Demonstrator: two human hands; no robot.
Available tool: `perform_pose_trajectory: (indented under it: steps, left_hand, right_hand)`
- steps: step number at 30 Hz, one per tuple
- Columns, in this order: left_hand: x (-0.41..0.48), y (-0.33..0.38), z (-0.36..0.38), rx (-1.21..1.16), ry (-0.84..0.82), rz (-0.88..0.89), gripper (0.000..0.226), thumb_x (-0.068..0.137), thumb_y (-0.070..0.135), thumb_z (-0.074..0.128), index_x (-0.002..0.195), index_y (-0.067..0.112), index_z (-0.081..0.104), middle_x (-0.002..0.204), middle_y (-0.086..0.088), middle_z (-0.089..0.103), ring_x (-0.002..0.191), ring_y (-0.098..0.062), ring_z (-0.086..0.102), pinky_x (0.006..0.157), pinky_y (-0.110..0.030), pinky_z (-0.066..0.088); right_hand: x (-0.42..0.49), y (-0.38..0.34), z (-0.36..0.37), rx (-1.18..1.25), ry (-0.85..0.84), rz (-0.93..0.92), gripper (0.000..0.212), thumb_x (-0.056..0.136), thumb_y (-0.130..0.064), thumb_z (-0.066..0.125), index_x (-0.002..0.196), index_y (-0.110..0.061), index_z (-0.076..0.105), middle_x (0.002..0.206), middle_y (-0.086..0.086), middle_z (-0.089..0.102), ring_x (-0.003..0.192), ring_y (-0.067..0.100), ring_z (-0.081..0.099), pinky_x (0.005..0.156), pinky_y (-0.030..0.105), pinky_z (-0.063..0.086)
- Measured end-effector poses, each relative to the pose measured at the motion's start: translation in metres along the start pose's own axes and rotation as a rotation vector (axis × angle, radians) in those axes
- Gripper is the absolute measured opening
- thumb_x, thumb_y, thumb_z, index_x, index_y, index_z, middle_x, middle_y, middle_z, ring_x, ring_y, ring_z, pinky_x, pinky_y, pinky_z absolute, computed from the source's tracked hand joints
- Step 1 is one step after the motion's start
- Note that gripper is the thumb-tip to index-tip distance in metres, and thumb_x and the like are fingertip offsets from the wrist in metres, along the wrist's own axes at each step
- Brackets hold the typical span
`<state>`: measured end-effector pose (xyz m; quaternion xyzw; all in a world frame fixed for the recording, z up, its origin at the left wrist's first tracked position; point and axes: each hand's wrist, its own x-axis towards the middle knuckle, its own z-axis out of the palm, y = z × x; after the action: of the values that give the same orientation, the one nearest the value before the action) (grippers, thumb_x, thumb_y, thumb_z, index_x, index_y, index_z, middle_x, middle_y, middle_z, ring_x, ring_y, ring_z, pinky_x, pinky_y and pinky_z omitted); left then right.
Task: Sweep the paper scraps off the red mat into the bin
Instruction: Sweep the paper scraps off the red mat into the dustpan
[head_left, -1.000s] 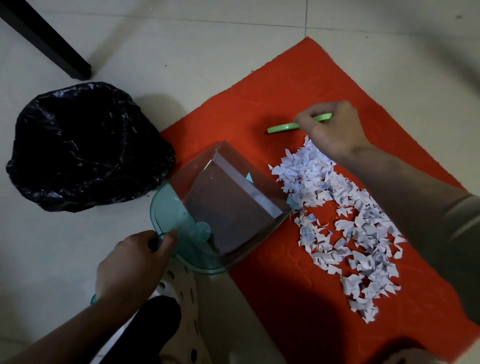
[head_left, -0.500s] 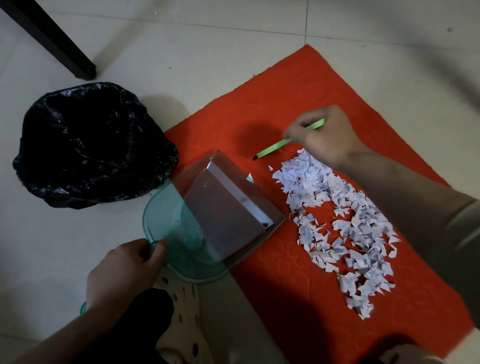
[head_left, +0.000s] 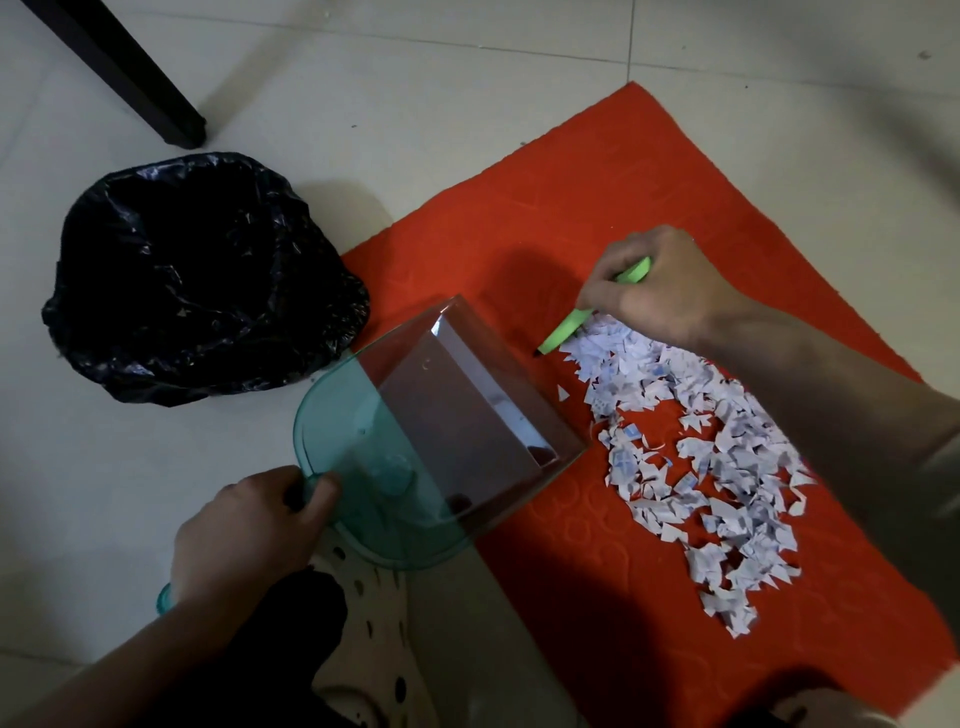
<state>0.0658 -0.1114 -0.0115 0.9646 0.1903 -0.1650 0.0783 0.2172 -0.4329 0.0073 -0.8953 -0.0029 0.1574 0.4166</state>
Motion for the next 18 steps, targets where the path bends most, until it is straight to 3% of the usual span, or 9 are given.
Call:
perform_pose_trajectory:
  steps: [6, 9, 11, 15, 18]
  left_hand:
    - [0.0, 0.006, 0.001, 0.027, -0.03, -0.028, 0.049, 0.088, 0.059, 0.047, 0.058, 0.021, 0.056, 0.055, 0.005, 0.055, 0.051, -0.011, 0.05, 0.05, -0.024, 0.036]
    - [-0.003, 0.01, 0.002, 0.042, -0.044, -0.005, 0.051, 0.089, 0.06, 0.045, 0.06, 0.02, 0.056, 0.055, 0.006, 0.055, 0.052, -0.01, 0.051, 0.049, -0.024, 0.035]
    - [-0.003, 0.012, 0.002, 0.046, -0.042, 0.017, 0.051, 0.09, 0.06, 0.044, 0.06, 0.021, 0.056, 0.055, 0.006, 0.056, 0.051, -0.009, 0.051, 0.048, -0.023, 0.034]
    - [-0.001, 0.018, 0.003, 0.013, -0.054, 0.062, 0.052, 0.091, 0.061, 0.042, 0.061, 0.021, 0.058, 0.054, 0.006, 0.059, 0.051, -0.009, 0.057, 0.048, -0.022, 0.039]
    - [-0.004, 0.024, 0.003, -0.017, -0.049, 0.089, 0.052, 0.092, 0.059, 0.043, 0.061, 0.021, 0.057, 0.053, 0.004, 0.06, 0.051, -0.011, 0.057, 0.049, -0.023, 0.042]
  right_hand:
    - [0.002, 0.002, 0.018, 0.023, -0.008, 0.002, 0.011, 0.079, -0.019, 0.067, 0.077, -0.02, 0.078, 0.083, 0.003, 0.072, 0.086, 0.03, 0.064, 0.078, 0.044, 0.053]
    - [-0.005, 0.011, 0.011, 0.044, -0.016, 0.047, 0.008, 0.079, -0.018, 0.07, 0.075, -0.02, 0.077, 0.083, 0.01, 0.072, 0.074, 0.031, 0.062, 0.066, 0.042, 0.05]
    - [-0.012, 0.016, 0.0, 0.036, -0.05, 0.065, 0.009, 0.079, -0.017, 0.071, 0.072, -0.019, 0.076, 0.08, 0.011, 0.071, 0.064, 0.022, 0.058, 0.058, 0.033, 0.044]
    - [-0.028, 0.022, -0.02, 0.067, -0.034, 0.082, 0.011, 0.079, -0.017, 0.071, 0.069, -0.018, 0.076, 0.072, 0.016, 0.069, 0.054, 0.025, 0.05, 0.049, 0.026, 0.04]
    - [-0.031, 0.027, -0.025, 0.17, 0.118, 0.063, 0.01, 0.081, -0.013, 0.068, 0.076, -0.013, 0.077, 0.066, 0.01, 0.066, 0.046, 0.004, 0.046, 0.043, 0.016, 0.034]
